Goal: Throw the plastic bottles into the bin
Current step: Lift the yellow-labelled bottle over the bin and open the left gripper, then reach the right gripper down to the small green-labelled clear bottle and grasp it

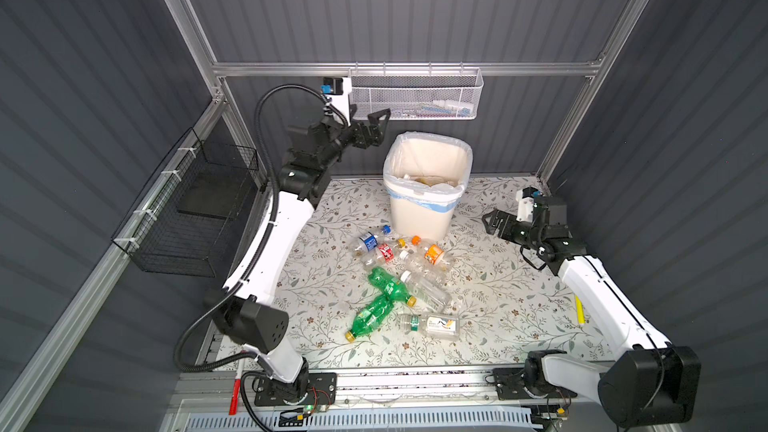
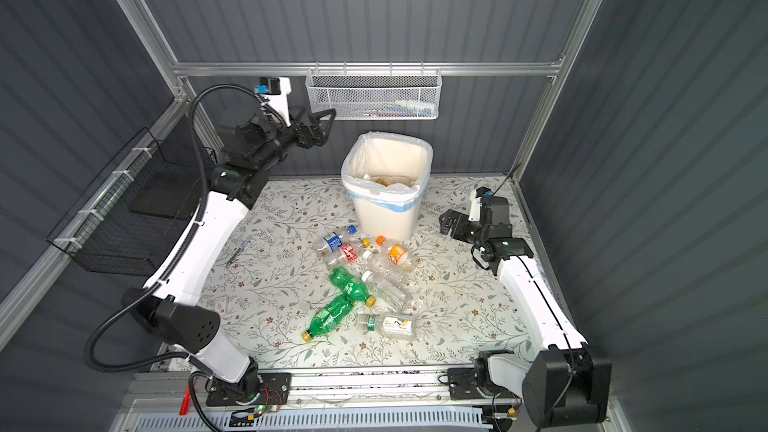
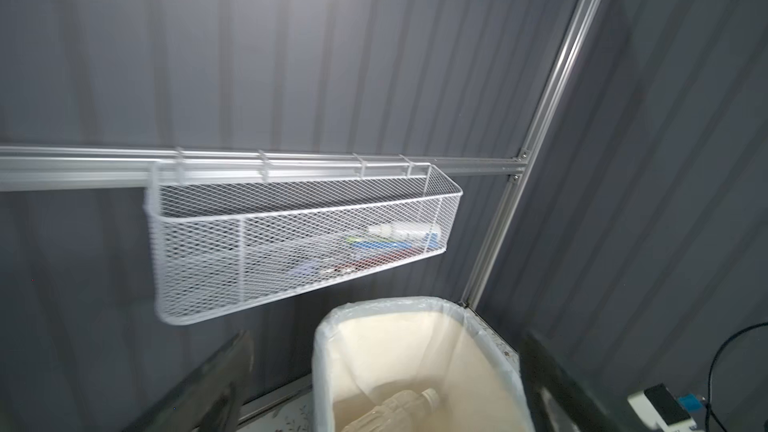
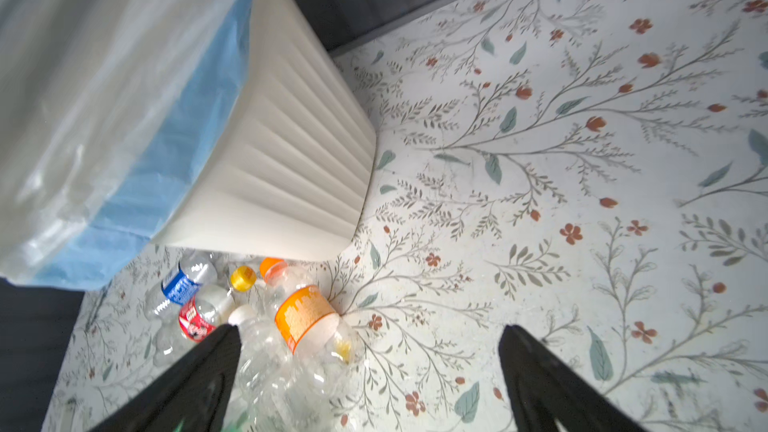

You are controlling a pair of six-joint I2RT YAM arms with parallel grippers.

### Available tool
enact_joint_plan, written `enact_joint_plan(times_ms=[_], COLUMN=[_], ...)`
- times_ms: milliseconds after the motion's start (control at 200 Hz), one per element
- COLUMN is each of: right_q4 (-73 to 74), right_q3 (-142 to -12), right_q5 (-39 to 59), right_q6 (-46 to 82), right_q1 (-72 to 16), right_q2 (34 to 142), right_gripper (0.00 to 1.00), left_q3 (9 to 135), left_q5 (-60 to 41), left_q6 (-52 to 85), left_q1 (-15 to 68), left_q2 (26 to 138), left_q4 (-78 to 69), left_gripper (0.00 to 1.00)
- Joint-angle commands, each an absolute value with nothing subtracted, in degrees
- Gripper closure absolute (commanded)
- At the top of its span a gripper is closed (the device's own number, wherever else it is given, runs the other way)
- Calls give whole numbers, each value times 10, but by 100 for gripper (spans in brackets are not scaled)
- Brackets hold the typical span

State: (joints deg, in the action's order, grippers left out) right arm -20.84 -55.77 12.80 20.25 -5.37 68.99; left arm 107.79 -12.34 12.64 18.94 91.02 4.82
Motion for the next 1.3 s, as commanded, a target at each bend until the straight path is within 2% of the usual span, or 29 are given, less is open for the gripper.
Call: enact_joint_plan(times_ms=[0, 65, 175, 390, 510, 771, 1001, 1291], right_q4=[-289, -301, -361, -443, -479, -511, -509, -479], right_q3=[-569, -551, -543, -524, -551, -575, -590, -588], right_q5=[154, 214, 262, 231, 199, 153, 96, 57], right_q6=[140, 110, 62, 31, 16, 7, 2, -1], right_q1=[-75, -92, -144, -307, -389, -493, -543, -580], right_q2=[674, 646, 609, 626, 675, 749, 823, 878], right_gripper=[1, 2, 2, 4, 4, 6, 6, 6], left_q3=[1011, 938, 821, 632, 614, 585, 521, 517], left_q5=[-93, -77, -92, -123, -142, -166, -173, -174], left_q6=[134, 140, 170, 228, 230, 240, 248, 243], left_q1=[156, 126, 68, -6, -19, -22, -22, -22], left_q2=[841, 807, 772, 733, 741, 745, 746, 742], left_q4=[48, 55, 65, 27, 21, -4, -25, -24], left_gripper=[0, 0, 0, 0, 1, 1, 1, 1])
